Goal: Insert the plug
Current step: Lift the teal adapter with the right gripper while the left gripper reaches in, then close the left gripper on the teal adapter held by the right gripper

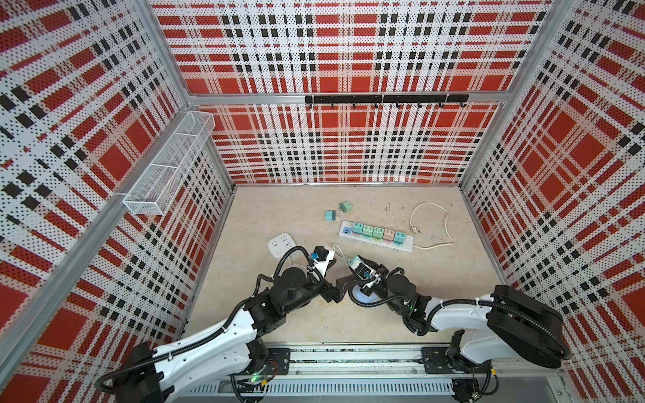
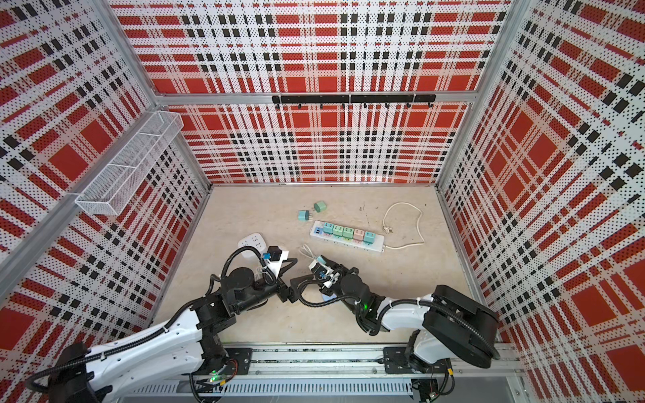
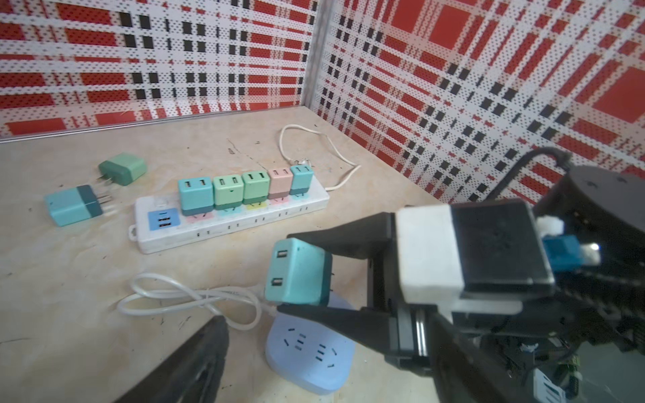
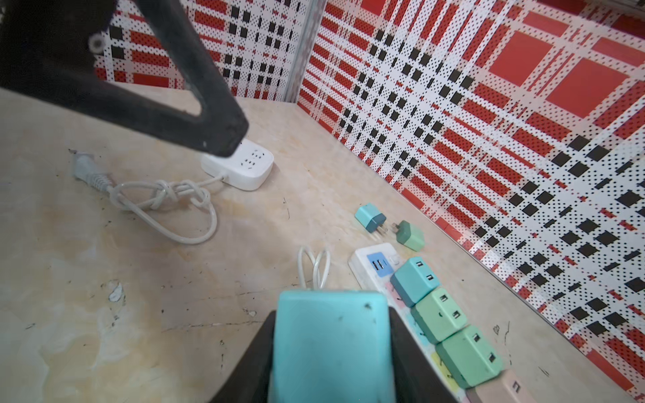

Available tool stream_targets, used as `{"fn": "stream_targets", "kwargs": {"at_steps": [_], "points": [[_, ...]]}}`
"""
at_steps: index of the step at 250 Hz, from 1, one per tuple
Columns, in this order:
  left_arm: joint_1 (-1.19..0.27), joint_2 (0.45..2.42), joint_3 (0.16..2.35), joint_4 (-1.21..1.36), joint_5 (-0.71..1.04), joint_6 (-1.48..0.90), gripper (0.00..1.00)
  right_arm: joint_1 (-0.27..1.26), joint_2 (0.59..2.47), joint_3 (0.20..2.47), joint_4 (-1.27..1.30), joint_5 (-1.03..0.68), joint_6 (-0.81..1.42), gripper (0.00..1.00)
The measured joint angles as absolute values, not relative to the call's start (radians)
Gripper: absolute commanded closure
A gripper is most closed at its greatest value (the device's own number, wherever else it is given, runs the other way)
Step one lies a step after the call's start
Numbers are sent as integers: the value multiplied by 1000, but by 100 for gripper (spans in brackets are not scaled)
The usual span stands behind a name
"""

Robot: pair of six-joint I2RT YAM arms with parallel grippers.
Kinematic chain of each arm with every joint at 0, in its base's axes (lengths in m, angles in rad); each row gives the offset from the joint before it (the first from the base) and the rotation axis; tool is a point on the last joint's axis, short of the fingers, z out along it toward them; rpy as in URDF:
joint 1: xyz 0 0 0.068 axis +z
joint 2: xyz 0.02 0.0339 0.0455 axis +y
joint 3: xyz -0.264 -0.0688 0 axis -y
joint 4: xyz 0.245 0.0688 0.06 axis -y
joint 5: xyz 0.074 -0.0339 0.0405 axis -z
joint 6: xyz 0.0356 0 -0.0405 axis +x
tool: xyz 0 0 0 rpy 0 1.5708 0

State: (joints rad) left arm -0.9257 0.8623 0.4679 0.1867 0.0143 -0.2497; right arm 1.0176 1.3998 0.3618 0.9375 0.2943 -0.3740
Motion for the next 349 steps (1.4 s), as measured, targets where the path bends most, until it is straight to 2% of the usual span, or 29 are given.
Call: {"fn": "stream_targets", "kwargs": {"at_steps": [101,163,201,349], "points": [[-926,920,484,186,86,-239,10,1038,1354,331,978,167,-331,84],[-787,915,477,186,163,-306,11,1047,1316,307,982,157,-325,84],[-773,916,476,186,231,-319,12,1049,1299,311,966,142,-327,83],[-773,942,476,186,352,-344,27,1081,1283,347,916,134,-411,86]]}}
